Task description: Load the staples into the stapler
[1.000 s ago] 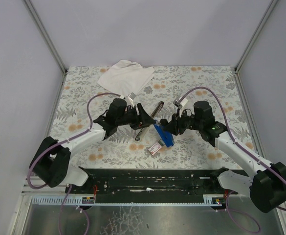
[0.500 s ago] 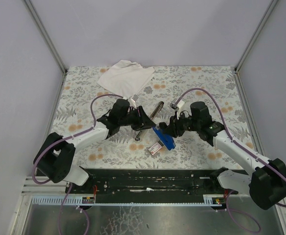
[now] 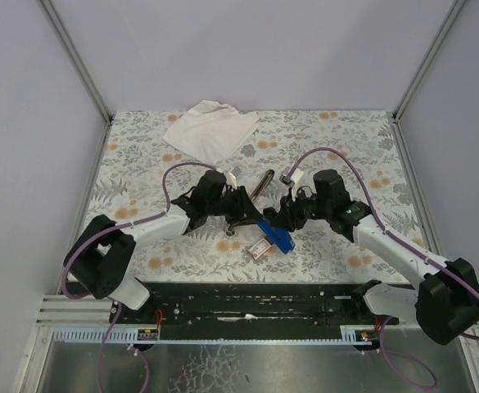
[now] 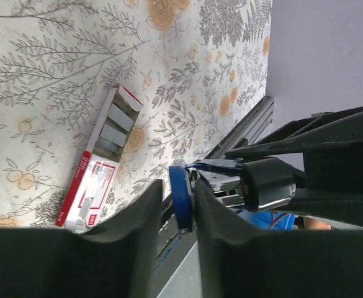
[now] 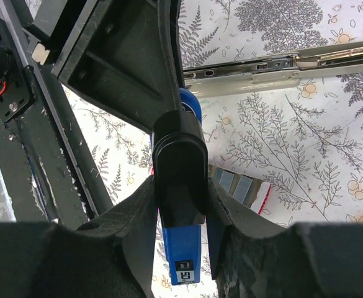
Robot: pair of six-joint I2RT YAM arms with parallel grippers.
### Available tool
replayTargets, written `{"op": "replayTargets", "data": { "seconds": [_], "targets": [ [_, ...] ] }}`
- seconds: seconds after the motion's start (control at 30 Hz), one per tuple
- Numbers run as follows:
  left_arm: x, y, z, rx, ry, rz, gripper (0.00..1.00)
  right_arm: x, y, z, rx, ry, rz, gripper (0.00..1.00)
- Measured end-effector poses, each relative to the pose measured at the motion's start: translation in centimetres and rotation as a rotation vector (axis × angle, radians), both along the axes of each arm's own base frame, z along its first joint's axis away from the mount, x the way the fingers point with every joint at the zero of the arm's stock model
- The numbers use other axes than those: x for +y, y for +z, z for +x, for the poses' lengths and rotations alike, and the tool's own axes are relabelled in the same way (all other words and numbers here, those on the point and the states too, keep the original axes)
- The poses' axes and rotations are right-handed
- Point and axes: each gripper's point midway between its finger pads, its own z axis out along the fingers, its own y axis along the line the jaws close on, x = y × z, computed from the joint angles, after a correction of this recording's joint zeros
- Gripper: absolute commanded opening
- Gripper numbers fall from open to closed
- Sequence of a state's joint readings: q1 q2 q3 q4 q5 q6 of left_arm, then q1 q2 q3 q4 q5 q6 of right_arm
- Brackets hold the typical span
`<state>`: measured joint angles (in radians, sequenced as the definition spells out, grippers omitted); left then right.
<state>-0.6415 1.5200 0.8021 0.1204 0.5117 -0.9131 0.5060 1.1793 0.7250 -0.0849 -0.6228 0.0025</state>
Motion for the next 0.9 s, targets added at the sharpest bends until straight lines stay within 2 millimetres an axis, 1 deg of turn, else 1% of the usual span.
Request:
{"op": "replayTargets", "data": {
  "seconds": [0.1,0.13,0.17,0.27,0.33,0.4,0.47,0.53,0.63,0.67,0.7,0.8,0.83,0.87,0.9],
  "targets": [
    [-0.4,0.2,-0.5,0.005,-0.019,-0.012,0.05,0.1,-0.2,-0.1,0.004,0.006,-0.004,0.00],
    [-0.5,0.2,-0.5,0.005,-0.019,-0.016,0.01,0.1,-0.3,0.0,0.006,0.008,-0.006,0.00],
    [-0.5,0.2,-0.4,0.008,-0.016,-0.017,0.00,0.2,-0.4,0.0,0.008,0.009,-0.008,0.00],
    [-0.4,0.2,-0.3,0.013,-0.008,-0.017,0.00,0.3,-0.7,0.0,0.021,0.016,-0.009,0.16],
    [-0.4,0.2,-0.3,0.015,-0.007,-0.016,0.00,0.5,-0.8,0.0,0.032,0.022,-0.009,0.29],
    [-0.3,0.0,-0.3,0.018,-0.003,-0.011,0.00,0.6,-1.0,0.1,0.043,0.028,-0.010,0.38],
    [-0.2,-0.1,-0.3,0.020,0.000,-0.007,0.00,0.7,-1.2,0.1,0.054,0.032,-0.010,0.44],
    [-0.1,-0.2,-0.4,0.021,-0.001,-0.004,0.00,0.8,-1.3,-0.1,0.069,0.038,-0.006,0.47],
    [-0.2,-0.3,-0.6,0.017,-0.012,0.000,0.00,1.4,-1.0,0.1,0.073,0.050,0.013,0.51],
    [-0.3,-0.4,-0.7,0.017,-0.015,0.001,0.00,1.6,-0.8,0.2,0.070,0.052,0.019,0.51],
    [-0.3,-0.4,-0.8,0.018,-0.018,0.001,0.00,1.7,-0.6,0.3,0.065,0.056,0.026,0.48],
    [-0.3,-0.5,-1.1,0.022,-0.024,0.003,0.00,2.0,-0.1,0.5,0.053,0.063,0.041,0.21],
    [-0.3,-0.5,-1.1,0.022,-0.024,0.003,0.00,2.1,0.0,0.6,0.050,0.062,0.042,0.14],
    [-0.3,-0.5,-1.1,0.023,-0.025,0.002,0.00,2.1,0.0,0.6,0.051,0.061,0.043,0.10],
    [-0.3,-0.4,-1.1,0.021,-0.023,0.003,0.00,2.1,0.0,0.6,0.049,0.061,0.042,0.09]
  ]
}}
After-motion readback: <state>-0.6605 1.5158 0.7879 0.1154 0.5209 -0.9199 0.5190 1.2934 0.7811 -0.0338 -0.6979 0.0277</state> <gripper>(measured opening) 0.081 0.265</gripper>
